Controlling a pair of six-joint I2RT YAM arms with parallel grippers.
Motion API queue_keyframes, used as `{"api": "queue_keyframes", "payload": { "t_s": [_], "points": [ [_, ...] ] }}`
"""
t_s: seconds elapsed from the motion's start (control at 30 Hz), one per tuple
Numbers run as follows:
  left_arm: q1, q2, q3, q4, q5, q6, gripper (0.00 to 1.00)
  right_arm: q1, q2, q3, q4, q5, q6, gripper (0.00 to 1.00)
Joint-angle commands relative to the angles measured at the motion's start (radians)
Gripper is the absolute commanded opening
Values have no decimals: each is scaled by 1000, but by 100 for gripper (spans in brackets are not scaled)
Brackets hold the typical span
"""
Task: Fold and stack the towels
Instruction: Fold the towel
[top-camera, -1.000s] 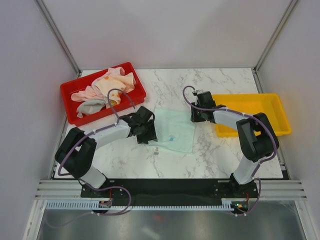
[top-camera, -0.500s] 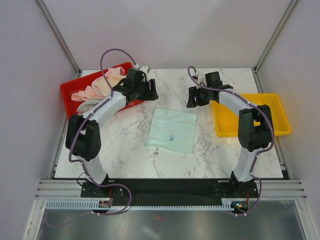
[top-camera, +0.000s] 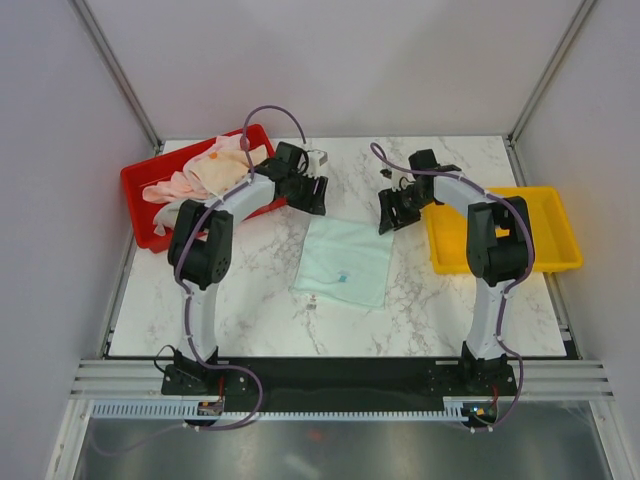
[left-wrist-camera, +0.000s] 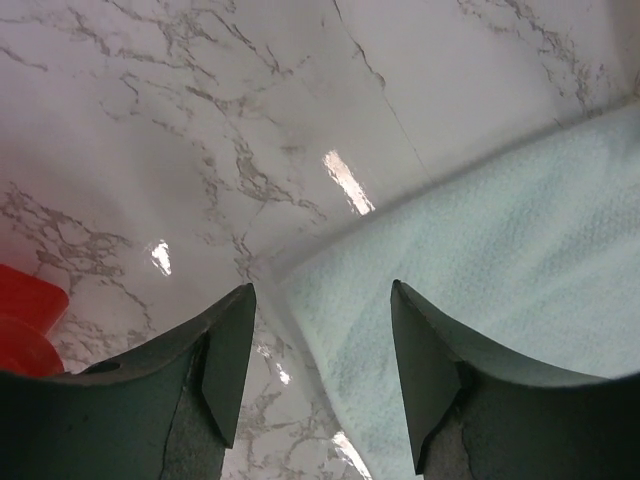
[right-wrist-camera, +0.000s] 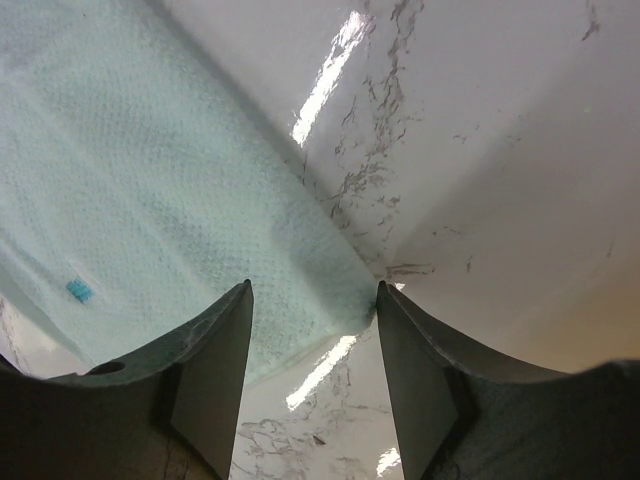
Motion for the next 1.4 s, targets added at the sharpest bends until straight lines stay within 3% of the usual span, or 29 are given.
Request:
{"api": "queue_keyframes", "payload": {
  "t_s": [0.0,0.4,0.57,0.63,0.7,0.77,0.8,0.83,1.37],
  "points": [
    [0,50,89,-41,9,112,64,-12,-7,12,-40,-18,-67,60],
    [0,128,126,-89,32,170,59,-21,20,42,-74,20,-93,61],
    [1,147,140,-92,34,165,53,-21,34,55,-69,-15,-96,47],
    [0,151,152,-93,37,162,43,-21,37,62,-71,-1,-97,37],
    [1,156,171,-98,22,158,23,-21,36,67,-65,0,-100,26],
    [0,162,185,-107,15,159,4,-21,25,68,-60,-1,-102,9],
    [1,162,197,-109,8,158,2,-21,20,65,-51,2,-103,4],
    [0,157,205,-113,2,158,2,-21,7,58,-45,8,-102,0],
    [0,-8,157,-110,-114,66,2,0,-273,-140,184,190,70,0]
  ]
}}
